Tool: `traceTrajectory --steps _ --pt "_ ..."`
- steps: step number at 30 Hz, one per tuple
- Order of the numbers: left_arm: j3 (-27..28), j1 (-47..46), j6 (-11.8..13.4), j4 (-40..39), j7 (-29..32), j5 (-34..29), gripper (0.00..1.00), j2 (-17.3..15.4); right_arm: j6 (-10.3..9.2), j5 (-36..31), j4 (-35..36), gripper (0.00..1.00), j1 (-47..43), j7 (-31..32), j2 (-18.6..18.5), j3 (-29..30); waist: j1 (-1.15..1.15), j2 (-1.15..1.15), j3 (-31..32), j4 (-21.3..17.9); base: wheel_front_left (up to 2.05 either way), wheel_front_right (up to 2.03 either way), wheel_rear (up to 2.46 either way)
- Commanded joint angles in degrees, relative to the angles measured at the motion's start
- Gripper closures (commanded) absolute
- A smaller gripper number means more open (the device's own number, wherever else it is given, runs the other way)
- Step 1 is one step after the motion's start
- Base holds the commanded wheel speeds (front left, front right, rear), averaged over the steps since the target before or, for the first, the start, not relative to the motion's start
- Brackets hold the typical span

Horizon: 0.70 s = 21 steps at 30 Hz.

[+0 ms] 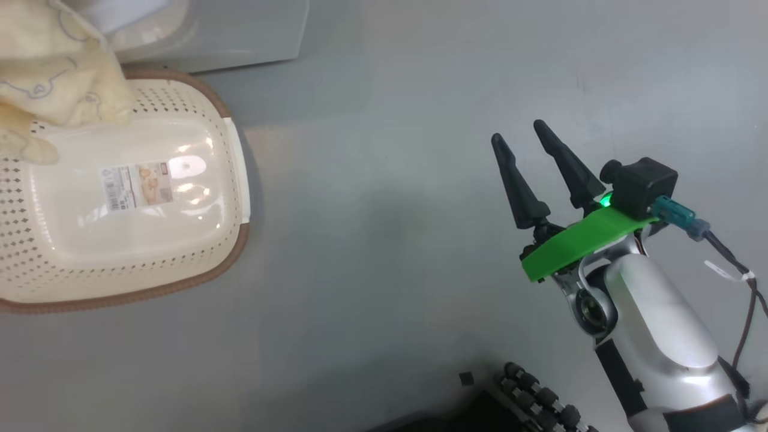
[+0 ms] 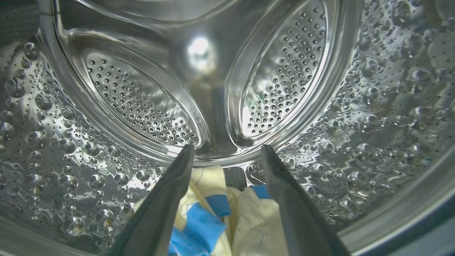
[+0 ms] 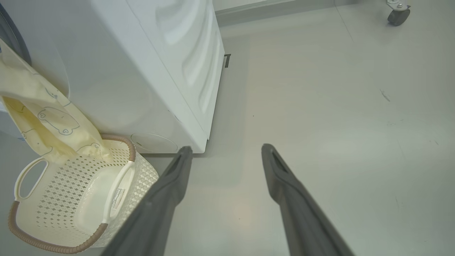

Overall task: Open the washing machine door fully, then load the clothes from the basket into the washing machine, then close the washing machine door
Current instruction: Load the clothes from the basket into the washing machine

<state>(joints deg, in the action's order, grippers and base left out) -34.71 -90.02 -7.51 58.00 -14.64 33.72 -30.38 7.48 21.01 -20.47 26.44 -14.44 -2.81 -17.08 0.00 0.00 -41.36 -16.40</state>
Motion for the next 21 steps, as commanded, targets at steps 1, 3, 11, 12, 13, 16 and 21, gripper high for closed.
traceTrajectory --steps 1,3,11,12,13,16,21 --pt "0.7 0.2 0.0 -2.0 -0.3 0.5 0.00 -1.9 0.01 -0.8 0.7 0.00 -1.0 -0.6 -0.1 0.0 0.00 0.00 1.9 1.3 0.00 0.00 0.00" --pt "0.1 3.2 0.0 -2.9 -0.3 1.6 0.00 -1.3 0.01 -1.5 0.2 0.00 -1.2 -0.6 -0.1 0.7 0.00 0.00 3.6 2.2 0.00 0.00 0.00" --pt "-2.5 15.9 0.0 -7.2 -0.4 7.5 0.00 0.0 0.01 -4.0 -1.9 0.00 -3.0 -0.6 -0.1 2.5 0.00 0.00 11.1 5.2 0.00 0.00 0.00" --pt "-2.6 17.4 0.0 -7.8 -0.4 8.0 0.00 0.0 0.01 -4.4 -2.2 0.00 -3.2 -0.6 -0.1 2.9 0.00 0.00 12.0 5.6 0.00 0.00 0.00" --pt "-2.8 19.0 0.0 -8.5 -0.4 8.4 0.00 0.0 0.01 -4.8 -2.4 0.00 -3.5 -0.6 -0.1 3.3 0.00 0.00 12.8 5.9 0.00 0.00 0.00" --pt "-2.5 23.7 0.0 -11.1 -0.4 8.9 0.00 0.0 0.01 -5.7 -2.9 0.00 -4.5 -0.6 -0.1 4.3 0.00 0.00 15.0 6.8 0.00 0.00 0.00" --pt "0.5 31.9 0.0 -16.4 -0.4 9.8 0.00 0.0 0.01 -7.4 -3.4 0.00 -6.0 -0.6 -0.1 5.7 0.00 0.00 17.0 8.1 0.00 0.00 0.00"
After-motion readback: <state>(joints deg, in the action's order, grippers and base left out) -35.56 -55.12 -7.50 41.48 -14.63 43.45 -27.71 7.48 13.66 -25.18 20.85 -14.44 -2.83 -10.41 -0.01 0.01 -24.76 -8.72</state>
